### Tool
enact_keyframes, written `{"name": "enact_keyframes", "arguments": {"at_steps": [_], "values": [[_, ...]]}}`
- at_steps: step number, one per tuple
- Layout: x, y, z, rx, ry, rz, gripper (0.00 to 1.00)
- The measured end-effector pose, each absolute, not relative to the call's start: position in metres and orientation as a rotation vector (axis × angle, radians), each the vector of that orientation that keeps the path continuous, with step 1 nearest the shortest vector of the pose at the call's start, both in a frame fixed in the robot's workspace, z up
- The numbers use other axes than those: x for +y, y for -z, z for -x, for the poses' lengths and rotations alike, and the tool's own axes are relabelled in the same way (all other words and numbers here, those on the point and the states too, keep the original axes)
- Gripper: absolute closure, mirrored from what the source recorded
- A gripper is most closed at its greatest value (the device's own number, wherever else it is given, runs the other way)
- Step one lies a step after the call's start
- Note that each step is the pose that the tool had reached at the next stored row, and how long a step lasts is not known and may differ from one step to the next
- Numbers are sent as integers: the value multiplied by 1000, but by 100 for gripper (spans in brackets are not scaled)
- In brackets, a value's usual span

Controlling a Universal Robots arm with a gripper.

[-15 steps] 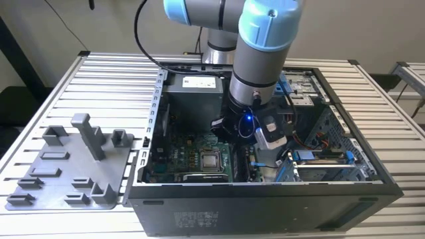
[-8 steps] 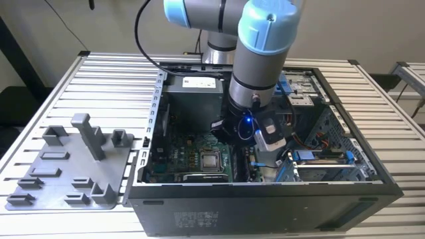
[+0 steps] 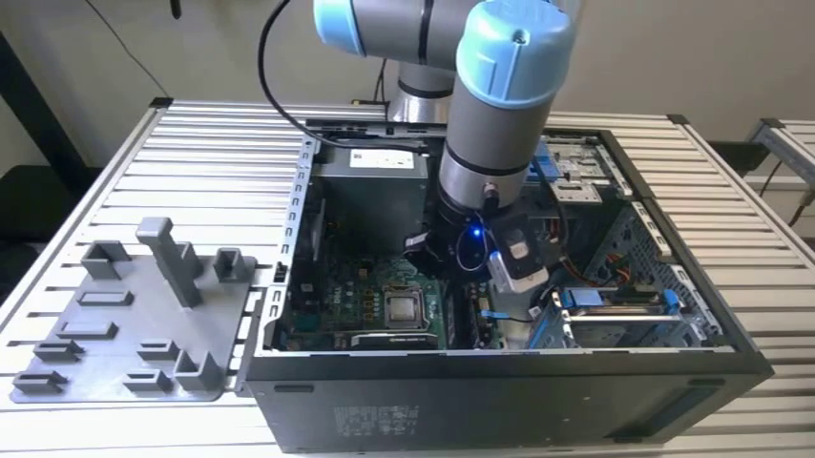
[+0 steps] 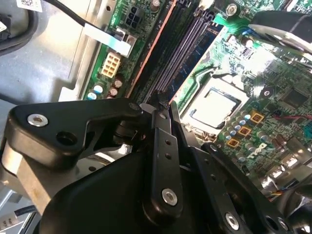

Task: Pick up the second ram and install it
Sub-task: 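Insert the second ram into the second slot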

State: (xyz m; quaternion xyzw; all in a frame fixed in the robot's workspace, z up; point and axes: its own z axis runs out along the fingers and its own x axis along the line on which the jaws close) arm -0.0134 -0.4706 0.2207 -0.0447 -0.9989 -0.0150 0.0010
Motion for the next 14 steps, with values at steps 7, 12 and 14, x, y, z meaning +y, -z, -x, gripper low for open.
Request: {"name": "enact_keyframes", "arguments": {"at_steps": [7, 12, 14], "values": [[-471, -220, 13, -3136, 48, 139, 86], [-471, -221, 13, -3136, 47, 137, 86], [-471, -223, 13, -3136, 45, 134, 86]]}}
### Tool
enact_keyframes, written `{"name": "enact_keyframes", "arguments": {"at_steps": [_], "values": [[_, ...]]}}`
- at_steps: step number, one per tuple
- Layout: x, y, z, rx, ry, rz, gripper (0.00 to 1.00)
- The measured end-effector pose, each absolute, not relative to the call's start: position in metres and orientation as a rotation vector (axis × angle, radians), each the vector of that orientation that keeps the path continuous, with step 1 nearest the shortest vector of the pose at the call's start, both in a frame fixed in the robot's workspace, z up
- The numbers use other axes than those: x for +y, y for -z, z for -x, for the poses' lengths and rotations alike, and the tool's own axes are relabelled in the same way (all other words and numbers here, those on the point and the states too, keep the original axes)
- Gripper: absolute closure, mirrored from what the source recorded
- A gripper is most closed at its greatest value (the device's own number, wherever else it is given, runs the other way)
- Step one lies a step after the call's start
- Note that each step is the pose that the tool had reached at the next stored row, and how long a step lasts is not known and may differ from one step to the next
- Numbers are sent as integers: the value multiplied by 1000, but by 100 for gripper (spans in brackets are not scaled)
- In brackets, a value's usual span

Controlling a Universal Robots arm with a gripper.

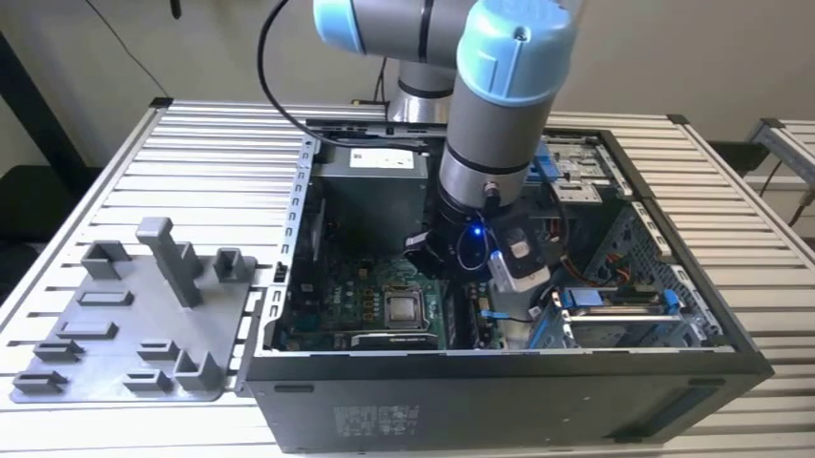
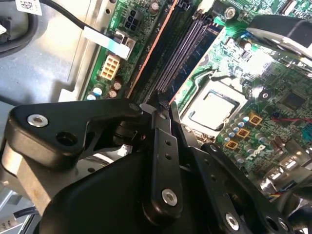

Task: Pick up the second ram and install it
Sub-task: 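Insert the second ram into the second slot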

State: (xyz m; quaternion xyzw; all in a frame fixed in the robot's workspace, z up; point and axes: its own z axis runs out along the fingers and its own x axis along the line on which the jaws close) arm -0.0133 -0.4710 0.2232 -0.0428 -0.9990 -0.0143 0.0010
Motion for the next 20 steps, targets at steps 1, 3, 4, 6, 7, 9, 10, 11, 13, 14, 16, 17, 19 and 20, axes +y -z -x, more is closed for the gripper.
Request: {"name": "enact_keyframes", "arguments": {"at_steps": [1, 3, 4, 6, 7, 9, 10, 11, 13, 14, 16, 17, 19, 20], "values": [[-471, -224, 13, -3137, 45, 131, 86], [-471, -225, 13, -3139, 45, 123, 86], [-471, -225, 13, -3141, 45, 115, 86], [-471, -225, 13, -3146, 45, 88, 86], [-471, -225, 13, -3148, 45, 70, 86], [-471, -225, 13, -3151, 45, 38, 86], [-471, -225, 13, -3151, 45, 25, 86], [-471, -225, 13, -3152, 45, 13, 86], [-471, -224, 13, -3152, 46, -8, 86], [-471, -224, 13, -3152, 46, -14, 86], [-471, -223, 13, -3152, 47, -15, 86], [-471, -223, 13, -3152, 47, -16, 86], [-471, -221, 13, -3152, 49, -17, 86], [-471, -221, 13, -3152, 49, -18, 86]]}}
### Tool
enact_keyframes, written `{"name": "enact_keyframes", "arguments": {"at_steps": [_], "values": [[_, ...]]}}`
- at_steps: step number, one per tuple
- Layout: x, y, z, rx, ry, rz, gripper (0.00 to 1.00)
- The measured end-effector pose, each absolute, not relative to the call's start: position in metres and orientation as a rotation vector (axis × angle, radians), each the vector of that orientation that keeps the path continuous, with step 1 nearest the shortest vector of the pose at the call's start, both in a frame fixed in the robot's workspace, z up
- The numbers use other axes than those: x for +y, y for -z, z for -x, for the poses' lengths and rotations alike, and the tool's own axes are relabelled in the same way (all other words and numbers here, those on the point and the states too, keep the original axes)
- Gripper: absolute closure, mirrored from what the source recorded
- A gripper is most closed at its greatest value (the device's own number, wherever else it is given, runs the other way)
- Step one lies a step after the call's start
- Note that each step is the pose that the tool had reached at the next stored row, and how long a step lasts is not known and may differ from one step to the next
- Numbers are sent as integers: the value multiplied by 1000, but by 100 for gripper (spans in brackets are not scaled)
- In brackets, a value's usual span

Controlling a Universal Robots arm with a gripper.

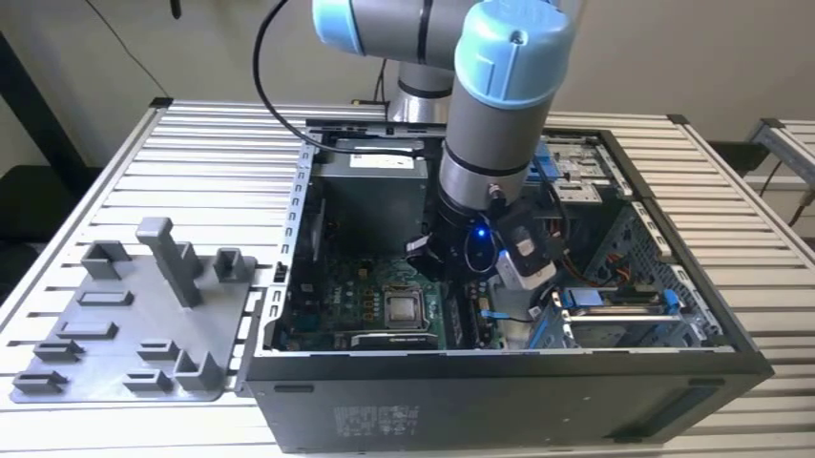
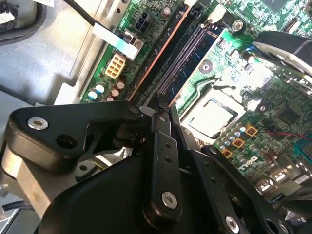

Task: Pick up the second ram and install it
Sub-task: 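Insert the second ram into the second slot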

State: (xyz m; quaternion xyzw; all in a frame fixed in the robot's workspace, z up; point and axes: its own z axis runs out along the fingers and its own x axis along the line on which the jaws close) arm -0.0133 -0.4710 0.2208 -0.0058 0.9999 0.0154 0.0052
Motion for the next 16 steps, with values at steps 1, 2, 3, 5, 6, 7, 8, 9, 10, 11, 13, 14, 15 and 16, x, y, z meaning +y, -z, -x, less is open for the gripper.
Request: {"name": "enact_keyframes", "arguments": {"at_steps": [1, 2, 3, 5, 6, 7, 8, 9, 10, 11, 13, 14, 15, 16], "values": [[-471, -221, 13, 3131, -48, 19, 86], [-471, -220, 13, 3131, -49, 19, 86], [-471, -220, 13, 3131, -49, 19, 86], [-471, -220, 13, 3131, -49, 19, 86], [-471, -220, 13, 3131, -49, 19, 86], [-471, -220, 13, 3131, -49, 19, 86], [-471, -220, 13, 3131, -49, 19, 86], [-471, -220, 13, 3131, -49, 19, 86], [-471, -220, 12, 3131, -49, 19, 86], [-471, -220, 12, 3131, -49, 19, 86], [-471, -220, 11, 3131, -49, 18, 86], [-471, -220, 11, 3131, -49, 15, 86], [-471, -220, 11, 3131, -49, 10, 86], [-471, -220, 11, 3131, -49, 7, 86]]}}
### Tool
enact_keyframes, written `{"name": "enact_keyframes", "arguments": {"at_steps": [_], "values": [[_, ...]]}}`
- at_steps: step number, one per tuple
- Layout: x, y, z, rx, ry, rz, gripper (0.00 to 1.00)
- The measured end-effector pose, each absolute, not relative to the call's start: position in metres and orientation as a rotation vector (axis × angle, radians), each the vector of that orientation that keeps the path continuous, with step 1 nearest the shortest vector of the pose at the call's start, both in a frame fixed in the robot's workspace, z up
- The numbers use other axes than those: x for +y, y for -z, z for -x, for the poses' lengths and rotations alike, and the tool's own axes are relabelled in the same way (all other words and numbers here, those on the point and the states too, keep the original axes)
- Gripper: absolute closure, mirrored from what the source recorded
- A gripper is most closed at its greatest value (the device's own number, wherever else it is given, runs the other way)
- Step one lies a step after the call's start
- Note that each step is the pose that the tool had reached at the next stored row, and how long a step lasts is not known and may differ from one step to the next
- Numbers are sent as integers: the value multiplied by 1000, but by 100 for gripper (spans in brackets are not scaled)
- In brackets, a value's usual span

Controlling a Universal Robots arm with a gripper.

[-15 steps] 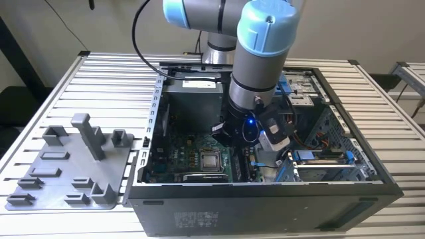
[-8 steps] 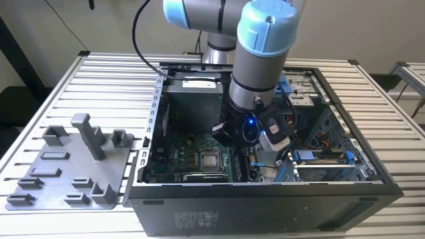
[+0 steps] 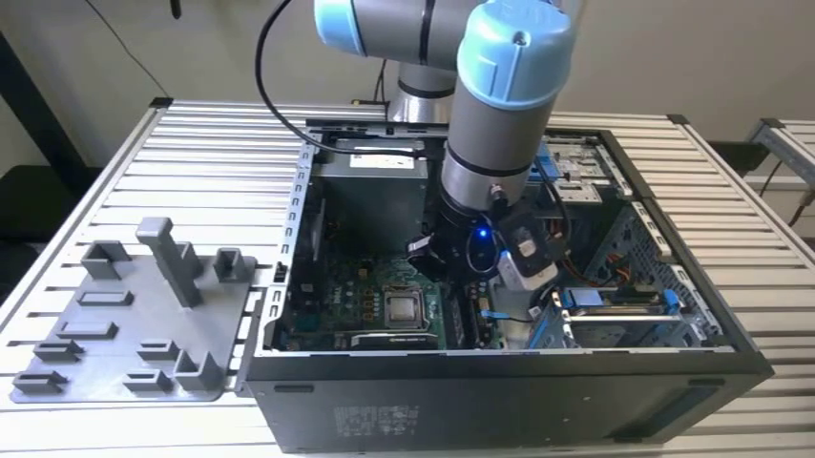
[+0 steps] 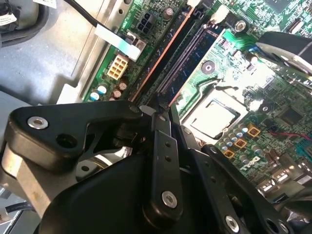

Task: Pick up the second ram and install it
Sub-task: 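Insert the second ram into the second slot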

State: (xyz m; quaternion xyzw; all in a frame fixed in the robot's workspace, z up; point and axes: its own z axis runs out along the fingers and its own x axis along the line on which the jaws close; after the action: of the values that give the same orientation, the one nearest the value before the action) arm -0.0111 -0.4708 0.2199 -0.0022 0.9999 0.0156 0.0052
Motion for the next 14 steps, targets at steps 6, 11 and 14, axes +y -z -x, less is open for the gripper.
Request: {"name": "enact_keyframes", "arguments": {"at_steps": [6, 11, 14], "values": [[-471, -219, 11, 3131, -49, -10, 86], [-471, -219, 11, 3130, -49, -25, 86], [-471, -218, 11, 3130, -49, -34, 86]]}}
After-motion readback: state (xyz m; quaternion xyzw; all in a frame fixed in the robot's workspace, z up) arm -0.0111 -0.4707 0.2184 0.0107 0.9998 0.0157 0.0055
